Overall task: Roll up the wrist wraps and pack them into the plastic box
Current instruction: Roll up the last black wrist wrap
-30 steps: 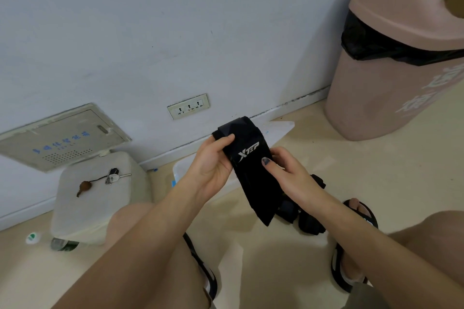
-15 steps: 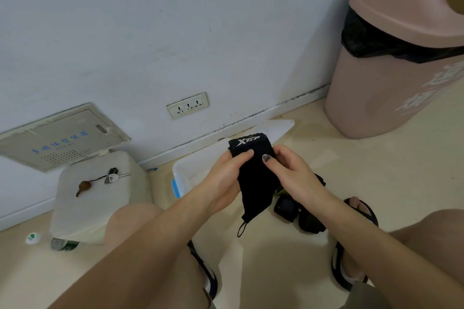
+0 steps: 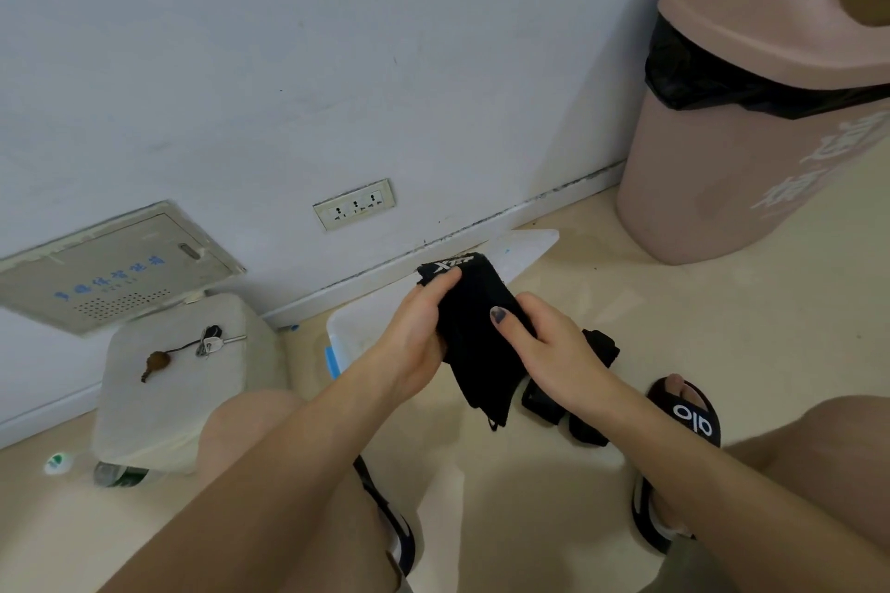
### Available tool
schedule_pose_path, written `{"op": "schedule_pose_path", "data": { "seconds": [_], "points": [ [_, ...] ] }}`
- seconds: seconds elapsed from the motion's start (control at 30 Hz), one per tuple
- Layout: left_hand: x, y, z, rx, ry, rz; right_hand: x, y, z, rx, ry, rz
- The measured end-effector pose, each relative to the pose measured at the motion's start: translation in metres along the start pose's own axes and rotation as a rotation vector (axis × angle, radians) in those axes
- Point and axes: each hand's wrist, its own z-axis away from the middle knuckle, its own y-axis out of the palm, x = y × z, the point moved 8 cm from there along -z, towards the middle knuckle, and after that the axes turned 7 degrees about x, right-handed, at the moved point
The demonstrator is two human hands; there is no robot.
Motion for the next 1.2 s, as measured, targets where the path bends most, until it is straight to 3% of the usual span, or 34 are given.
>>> {"op": "schedule_pose_path", "data": {
  "seconds": [0.07, 0.2, 0.4, 0.53, 0.77, 0.87, 1.0, 1.07, 1.2],
  "points": [
    [0.008, 0.008, 0.006, 0.052, -0.029, -0.061, 0.001, -0.003, 0.0, -0.039, 0.002, -0.058],
    [0.011, 0.015, 0.012, 0.161, -0.05, 0.039, -0.004, -0.006, -0.003, -0.039, 0.059, -0.155],
    [0.006, 0.003, 0.001, 0.076, 0.011, 0.019, -0.01, 0.005, -0.003, 0.043, 0.094, -0.189],
    [-0.004, -0.007, -0.004, 0.019, 0.032, 0.078, -0.017, 0.01, -0.003, 0.085, 0.13, -0.053],
    [0.026, 0.017, 0.007, 0.192, -0.083, -0.134, -0.019, -0.001, -0.007, -0.029, 0.162, -0.348],
    [0.015, 0.009, 0.003, 0.126, -0.033, -0.125, -0.027, 0.008, -0.004, 0.052, 0.236, -0.375],
    [0.003, 0.001, -0.002, 0.073, -0.025, 0.023, -0.025, 0.021, 0.001, 0.181, 0.231, -0.221],
    [0.002, 0.005, 0.001, 0.087, -0.037, 0.048, -0.023, 0.017, 0.001, 0.134, 0.19, -0.224],
    [0.022, 0.021, 0.011, 0.212, -0.081, -0.179, -0.023, 0.0, -0.004, -0.025, 0.161, -0.336]
  ]
}}
